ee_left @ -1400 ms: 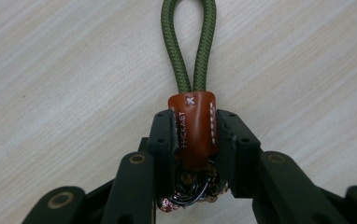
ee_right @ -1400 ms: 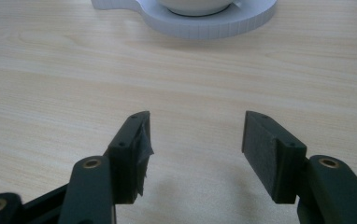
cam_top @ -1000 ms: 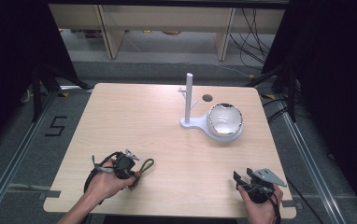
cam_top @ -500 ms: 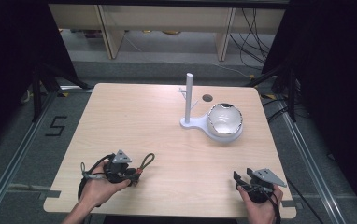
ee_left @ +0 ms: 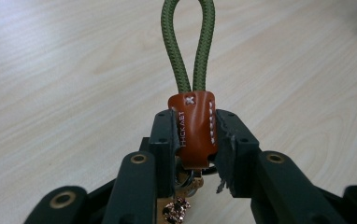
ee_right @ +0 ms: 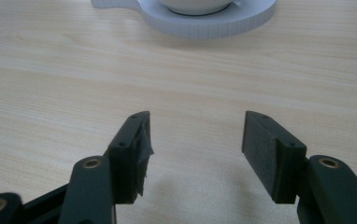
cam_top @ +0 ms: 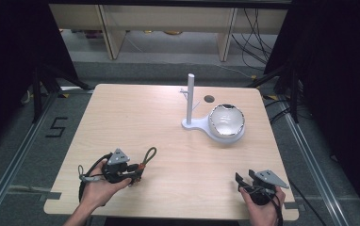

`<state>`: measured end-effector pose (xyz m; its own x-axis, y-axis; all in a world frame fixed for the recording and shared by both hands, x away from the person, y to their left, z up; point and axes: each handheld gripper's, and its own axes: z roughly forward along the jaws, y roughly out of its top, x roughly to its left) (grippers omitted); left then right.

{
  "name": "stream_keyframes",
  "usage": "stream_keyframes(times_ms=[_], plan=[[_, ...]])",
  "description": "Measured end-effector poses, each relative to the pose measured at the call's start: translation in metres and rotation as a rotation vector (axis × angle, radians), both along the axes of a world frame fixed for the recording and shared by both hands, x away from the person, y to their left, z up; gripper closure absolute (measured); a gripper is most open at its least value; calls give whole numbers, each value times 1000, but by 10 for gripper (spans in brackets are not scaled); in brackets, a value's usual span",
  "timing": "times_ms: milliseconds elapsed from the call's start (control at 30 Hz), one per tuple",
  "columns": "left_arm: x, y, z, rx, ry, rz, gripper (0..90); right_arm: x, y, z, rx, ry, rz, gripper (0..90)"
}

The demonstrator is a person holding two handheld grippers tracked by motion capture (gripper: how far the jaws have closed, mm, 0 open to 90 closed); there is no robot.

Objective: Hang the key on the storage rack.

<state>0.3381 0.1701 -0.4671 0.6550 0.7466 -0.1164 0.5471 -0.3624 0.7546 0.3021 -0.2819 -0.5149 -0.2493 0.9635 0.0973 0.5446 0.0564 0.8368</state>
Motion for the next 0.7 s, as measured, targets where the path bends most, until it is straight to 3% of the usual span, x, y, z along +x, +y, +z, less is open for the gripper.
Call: stream_keyframes(times_ms=[467,600,667,700], plan=[[-1,0,4,-84,-82,58,692,0,0,0,-4,1,0,432],[-1,1,5,-91,-101,73,692,0,0,0,-3,1,-1,432],[-1,2,6,-75,-102,68,691,1,0,-1,4,-9,7,432],[-1,1,6,-99,-107,85,691,0,0,0,-11,-1,-3,432]])
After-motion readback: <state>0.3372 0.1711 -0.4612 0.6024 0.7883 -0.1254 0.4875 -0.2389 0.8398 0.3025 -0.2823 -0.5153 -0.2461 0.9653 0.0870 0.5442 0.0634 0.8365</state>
